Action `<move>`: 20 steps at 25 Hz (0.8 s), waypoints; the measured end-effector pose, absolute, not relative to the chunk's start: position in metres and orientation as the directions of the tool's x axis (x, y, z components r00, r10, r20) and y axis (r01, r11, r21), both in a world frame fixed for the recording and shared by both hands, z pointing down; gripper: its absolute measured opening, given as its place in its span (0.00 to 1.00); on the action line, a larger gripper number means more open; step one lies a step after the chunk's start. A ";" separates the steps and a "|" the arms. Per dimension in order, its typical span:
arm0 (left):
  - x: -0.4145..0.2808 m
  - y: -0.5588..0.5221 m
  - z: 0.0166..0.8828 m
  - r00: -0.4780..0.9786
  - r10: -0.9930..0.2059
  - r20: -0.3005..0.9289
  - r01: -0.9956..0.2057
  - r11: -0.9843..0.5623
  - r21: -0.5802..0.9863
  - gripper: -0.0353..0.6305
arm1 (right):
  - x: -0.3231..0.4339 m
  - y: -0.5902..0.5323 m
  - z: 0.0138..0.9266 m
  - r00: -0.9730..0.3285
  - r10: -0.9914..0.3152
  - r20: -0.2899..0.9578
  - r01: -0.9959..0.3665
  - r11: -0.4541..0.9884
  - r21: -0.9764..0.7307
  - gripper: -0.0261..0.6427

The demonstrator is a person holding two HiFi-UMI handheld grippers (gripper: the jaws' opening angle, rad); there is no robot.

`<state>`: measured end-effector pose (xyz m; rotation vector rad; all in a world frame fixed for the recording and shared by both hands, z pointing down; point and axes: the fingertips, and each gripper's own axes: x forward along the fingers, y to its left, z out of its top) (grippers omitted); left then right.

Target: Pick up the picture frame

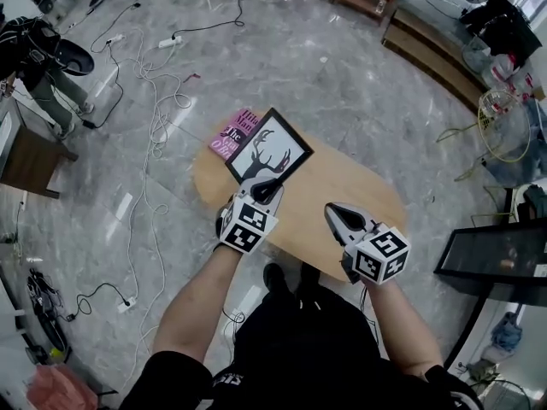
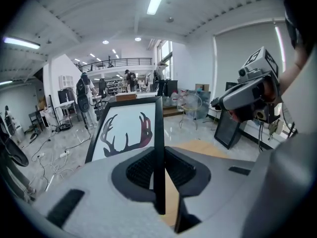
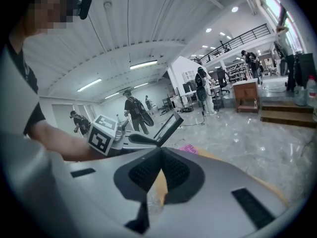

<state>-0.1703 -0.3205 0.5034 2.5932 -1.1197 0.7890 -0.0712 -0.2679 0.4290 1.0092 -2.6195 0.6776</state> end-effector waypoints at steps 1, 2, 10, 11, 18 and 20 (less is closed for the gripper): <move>-0.169 -0.318 0.497 0.575 -0.616 0.538 -0.723 -0.691 -0.020 0.16 | -0.073 -0.265 0.425 -0.729 -0.566 0.385 -0.682 0.653 -0.329 0.05; -0.168 -0.317 0.491 0.580 -0.622 0.526 -0.724 -0.689 -0.018 0.16 | -0.074 -0.261 0.421 -0.732 -0.563 0.382 -0.677 0.659 -0.327 0.05; -0.140 -0.307 0.449 0.583 -0.671 0.459 -0.745 -0.667 -0.029 0.16 | -0.048 -0.233 0.388 -0.756 -0.548 0.358 -0.648 0.704 -0.289 0.05; -0.135 -0.303 0.444 0.581 -0.675 0.454 -0.747 -0.664 -0.030 0.16 | -0.040 -0.229 0.384 -0.757 -0.552 0.350 -0.648 0.704 -0.290 0.05; -0.082 -0.270 0.410 0.537 -0.721 0.438 -0.778 -0.624 -0.073 0.16 | 0.032 -0.193 0.373 -0.777 -0.545 0.315 -0.627 0.717 -0.304 0.05; -0.060 -0.257 0.408 0.533 -0.726 0.435 -0.788 -0.613 -0.058 0.16 | 0.057 -0.181 0.373 -0.778 -0.539 0.323 -0.623 0.726 -0.292 0.05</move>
